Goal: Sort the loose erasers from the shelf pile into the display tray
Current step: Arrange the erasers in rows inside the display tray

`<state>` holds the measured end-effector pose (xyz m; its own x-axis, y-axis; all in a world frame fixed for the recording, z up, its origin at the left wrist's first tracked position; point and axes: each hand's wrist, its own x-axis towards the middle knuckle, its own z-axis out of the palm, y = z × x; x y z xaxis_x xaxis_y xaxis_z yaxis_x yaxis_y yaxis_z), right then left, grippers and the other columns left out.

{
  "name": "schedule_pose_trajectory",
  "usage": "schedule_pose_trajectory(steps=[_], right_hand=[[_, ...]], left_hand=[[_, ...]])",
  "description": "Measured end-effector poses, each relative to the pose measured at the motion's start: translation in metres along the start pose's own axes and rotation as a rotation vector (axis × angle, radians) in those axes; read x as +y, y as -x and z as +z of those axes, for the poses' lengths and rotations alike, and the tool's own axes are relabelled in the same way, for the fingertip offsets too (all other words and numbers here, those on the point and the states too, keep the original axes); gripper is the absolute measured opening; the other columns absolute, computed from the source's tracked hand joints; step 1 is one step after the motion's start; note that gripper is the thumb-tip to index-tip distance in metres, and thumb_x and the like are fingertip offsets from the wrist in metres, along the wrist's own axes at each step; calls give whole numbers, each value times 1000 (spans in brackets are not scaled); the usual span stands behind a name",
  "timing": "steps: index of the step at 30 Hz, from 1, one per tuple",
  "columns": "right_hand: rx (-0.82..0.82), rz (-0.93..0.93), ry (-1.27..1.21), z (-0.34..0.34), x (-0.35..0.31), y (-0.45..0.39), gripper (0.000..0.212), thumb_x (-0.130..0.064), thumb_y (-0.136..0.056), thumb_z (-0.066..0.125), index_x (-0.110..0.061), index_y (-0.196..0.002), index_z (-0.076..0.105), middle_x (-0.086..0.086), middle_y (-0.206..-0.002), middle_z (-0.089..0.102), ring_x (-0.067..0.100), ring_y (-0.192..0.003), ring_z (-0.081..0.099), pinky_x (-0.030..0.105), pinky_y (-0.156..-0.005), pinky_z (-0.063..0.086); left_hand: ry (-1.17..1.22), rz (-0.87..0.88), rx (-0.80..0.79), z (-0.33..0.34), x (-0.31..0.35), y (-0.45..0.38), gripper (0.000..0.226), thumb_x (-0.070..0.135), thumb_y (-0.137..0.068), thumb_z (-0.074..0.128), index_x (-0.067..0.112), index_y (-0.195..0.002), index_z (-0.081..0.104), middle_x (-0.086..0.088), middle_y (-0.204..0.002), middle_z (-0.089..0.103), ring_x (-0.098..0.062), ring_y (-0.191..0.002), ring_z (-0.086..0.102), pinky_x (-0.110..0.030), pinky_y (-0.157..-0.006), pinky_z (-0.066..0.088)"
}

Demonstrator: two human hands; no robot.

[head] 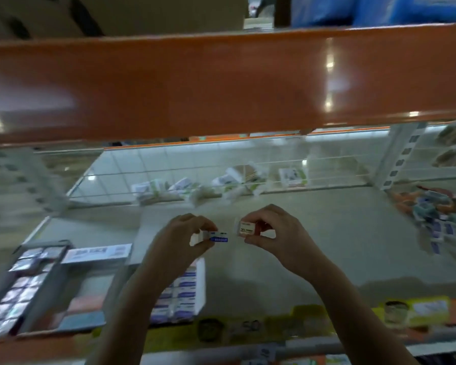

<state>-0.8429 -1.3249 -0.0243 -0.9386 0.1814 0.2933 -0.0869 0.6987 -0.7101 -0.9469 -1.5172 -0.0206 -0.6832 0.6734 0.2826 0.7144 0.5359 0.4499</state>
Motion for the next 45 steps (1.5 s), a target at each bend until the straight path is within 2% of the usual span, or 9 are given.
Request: schedule_pose_trajectory(steps=[6, 11, 15, 22, 25, 28, 34, 39, 45], right_hand=[[-102, -47, 16, 58, -39, -16, 27, -19, -80, 71, -19, -107, 63, -10, -98, 52, 3, -88, 56, 12, -83, 46], [-152, -51, 33, 91, -56, -17, 27, -20, -82, 70, -21, -107, 63, -18, -96, 49, -1, -89, 55, 9, -82, 43], [-151, -35, 37, 107, -60, -12, 26, -22, -82, 70, -23, -107, 63, -12, -98, 53, 1, -89, 55, 11, -82, 44], [-116, -1, 73, 120, -65, -2, 26, -23, -82, 70, -25, -106, 62, -19, -96, 51, -1, -93, 52, 6, -79, 40], [-79, 6, 89, 118, -68, 2, 26, -22, -82, 70, -25, -106, 61, -21, -95, 50, -3, -93, 51, 5, -79, 39], [-40, 18, 115, 114, -69, 5, 25, -21, -82, 70, -24, -106, 62, -21, -93, 49, -3, -89, 52, 7, -79, 40], [55, 74, 144, 106, -63, 17, 25, -18, -81, 71, -19, -105, 64, -8, -97, 55, 4, -87, 55, 13, -81, 45], [106, 93, 161, 104, -58, 25, 26, -14, -78, 73, -14, -103, 66, -5, -94, 56, 4, -87, 56, 6, -77, 43], [128, 124, 173, 104, -56, 31, 26, -13, -77, 74, -15, -102, 67, -4, -94, 57, 1, -83, 56, 8, -77, 44]], left_hand=[[-18, -108, -50, -45, -49, 42, 20, 26, -80, 70, 34, -99, 67, 28, -84, 48, -2, -90, 48, -12, -73, 36], [-88, -137, -153, -57, -74, 63, 19, 32, -84, 65, 35, -103, 65, 21, -97, 54, -6, -101, 47, -22, -80, 39], [-153, -90, -259, -60, -88, 74, 24, 36, -87, 60, 37, -111, 61, 18, -114, 56, -3, -109, 42, -21, -88, 39], [-247, 21, -329, -60, -96, 77, 28, 41, -91, 52, 38, -118, 57, 17, -123, 55, -7, -115, 41, -25, -97, 36], [-262, 91, -341, -53, -85, 72, 30, 42, -92, 49, 36, -121, 56, 15, -125, 54, -10, -117, 40, -25, -95, 29], [-284, 150, -380, -43, -74, 66, 32, 43, -92, 49, 35, -123, 55, 11, -127, 55, -12, -117, 42, -29, -97, 30], [-260, 190, -399, -22, -68, 57, 30, 43, -92, 49, 34, -119, 57, 8, -120, 59, -14, -111, 46, -29, -91, 33], [-201, 230, -445, -14, -64, 52, 29, 42, -93, 49, 34, -120, 57, 8, -118, 57, -14, -110, 45, -28, -88, 33], [-112, 258, -514, -14, -67, 57, 31, 38, -93, 49, 31, -123, 58, 5, -122, 57, -14, -113, 46, -28, -94, 37]])
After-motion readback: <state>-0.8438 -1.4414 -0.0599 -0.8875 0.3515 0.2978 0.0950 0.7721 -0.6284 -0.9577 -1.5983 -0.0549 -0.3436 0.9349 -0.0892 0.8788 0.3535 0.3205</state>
